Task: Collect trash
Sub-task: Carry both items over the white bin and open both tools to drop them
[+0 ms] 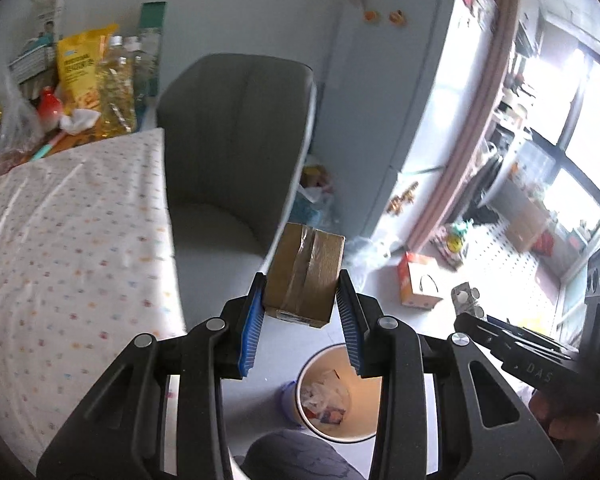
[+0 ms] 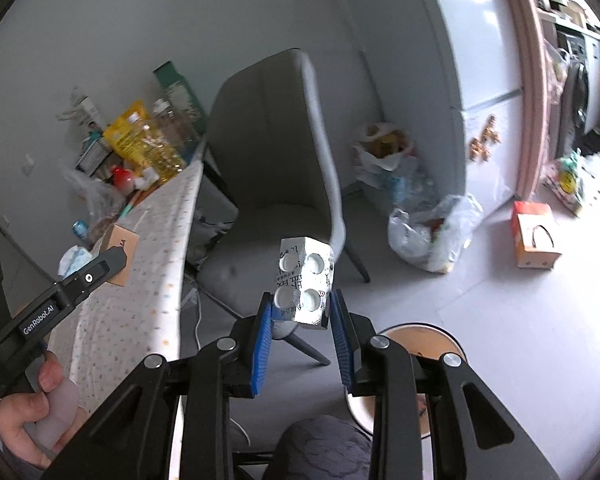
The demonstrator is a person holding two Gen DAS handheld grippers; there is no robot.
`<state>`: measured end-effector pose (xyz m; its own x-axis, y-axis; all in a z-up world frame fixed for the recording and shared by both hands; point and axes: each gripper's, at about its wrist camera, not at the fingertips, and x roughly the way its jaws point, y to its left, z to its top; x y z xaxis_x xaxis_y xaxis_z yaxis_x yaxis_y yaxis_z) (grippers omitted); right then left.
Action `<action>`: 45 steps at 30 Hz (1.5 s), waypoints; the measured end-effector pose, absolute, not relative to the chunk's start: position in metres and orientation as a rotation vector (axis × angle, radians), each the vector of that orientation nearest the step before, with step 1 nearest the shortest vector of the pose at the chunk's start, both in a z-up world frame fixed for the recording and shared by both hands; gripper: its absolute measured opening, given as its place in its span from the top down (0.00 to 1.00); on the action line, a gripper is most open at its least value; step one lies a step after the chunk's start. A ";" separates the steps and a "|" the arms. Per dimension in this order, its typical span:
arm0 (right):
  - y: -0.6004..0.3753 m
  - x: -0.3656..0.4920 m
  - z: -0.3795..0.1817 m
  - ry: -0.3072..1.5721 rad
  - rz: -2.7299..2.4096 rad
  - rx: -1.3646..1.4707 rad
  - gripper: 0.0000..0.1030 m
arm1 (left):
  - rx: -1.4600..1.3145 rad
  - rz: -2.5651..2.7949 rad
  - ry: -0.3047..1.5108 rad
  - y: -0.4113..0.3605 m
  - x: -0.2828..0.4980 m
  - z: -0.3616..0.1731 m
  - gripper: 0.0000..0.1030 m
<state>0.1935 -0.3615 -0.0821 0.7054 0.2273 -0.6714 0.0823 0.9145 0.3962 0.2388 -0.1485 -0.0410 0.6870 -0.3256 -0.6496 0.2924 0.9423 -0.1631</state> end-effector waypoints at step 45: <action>-0.500 0.127 -0.161 0.849 -0.134 0.598 0.32 | 0.080 -0.540 1.027 -0.286 0.236 -0.157 0.31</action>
